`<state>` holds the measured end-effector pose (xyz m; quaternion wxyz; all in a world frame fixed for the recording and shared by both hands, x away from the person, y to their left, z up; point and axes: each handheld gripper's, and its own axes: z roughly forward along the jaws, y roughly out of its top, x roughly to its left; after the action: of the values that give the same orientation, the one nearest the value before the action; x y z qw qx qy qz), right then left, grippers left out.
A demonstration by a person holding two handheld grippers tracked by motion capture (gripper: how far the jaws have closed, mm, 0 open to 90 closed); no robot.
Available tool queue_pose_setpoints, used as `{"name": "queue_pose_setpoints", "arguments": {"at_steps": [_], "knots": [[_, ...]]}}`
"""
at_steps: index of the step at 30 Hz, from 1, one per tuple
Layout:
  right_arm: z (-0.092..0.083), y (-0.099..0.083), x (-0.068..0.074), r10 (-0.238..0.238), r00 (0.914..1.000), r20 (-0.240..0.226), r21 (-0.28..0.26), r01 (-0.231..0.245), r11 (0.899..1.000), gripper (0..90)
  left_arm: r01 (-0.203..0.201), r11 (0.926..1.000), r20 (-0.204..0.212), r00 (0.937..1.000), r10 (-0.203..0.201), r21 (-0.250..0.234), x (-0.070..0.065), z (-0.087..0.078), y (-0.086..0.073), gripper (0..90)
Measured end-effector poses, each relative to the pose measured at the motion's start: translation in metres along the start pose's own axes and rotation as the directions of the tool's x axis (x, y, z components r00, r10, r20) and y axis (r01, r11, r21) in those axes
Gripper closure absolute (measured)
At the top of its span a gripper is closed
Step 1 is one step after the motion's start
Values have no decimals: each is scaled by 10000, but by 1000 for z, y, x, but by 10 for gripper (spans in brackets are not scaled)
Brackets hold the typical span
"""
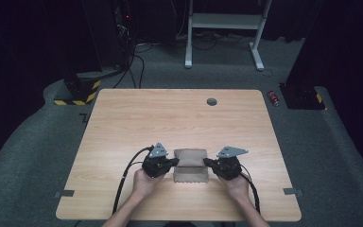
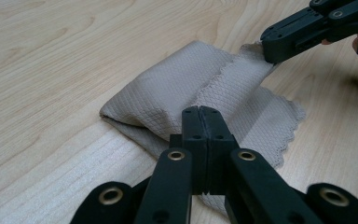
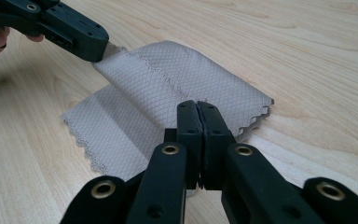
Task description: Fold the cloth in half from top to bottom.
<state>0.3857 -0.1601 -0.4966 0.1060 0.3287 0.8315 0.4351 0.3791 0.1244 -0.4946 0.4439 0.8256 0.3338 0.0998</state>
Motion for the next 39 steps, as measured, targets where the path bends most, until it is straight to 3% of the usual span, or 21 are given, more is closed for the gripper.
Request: {"name": "queue_pose_setpoints", "arguments": {"at_steps": [22, 28, 39], "knots": [[-2, -12, 6, 46, 9998, -191, 107, -44, 9999, 881, -36, 9999, 75, 10000, 35, 157, -10, 0, -11, 894], [-2, -17, 13, -216, 9995, -209, 222, 221, 9995, 880, -138, 9997, 61, 9999, 137, 215, -13, -2, -16, 893], [-3, -25, 17, -273, 9994, -217, 406, 282, 9988, 867, -9, 9990, 3, 10000, 9, 443, -13, -1, -23, 891]]}}
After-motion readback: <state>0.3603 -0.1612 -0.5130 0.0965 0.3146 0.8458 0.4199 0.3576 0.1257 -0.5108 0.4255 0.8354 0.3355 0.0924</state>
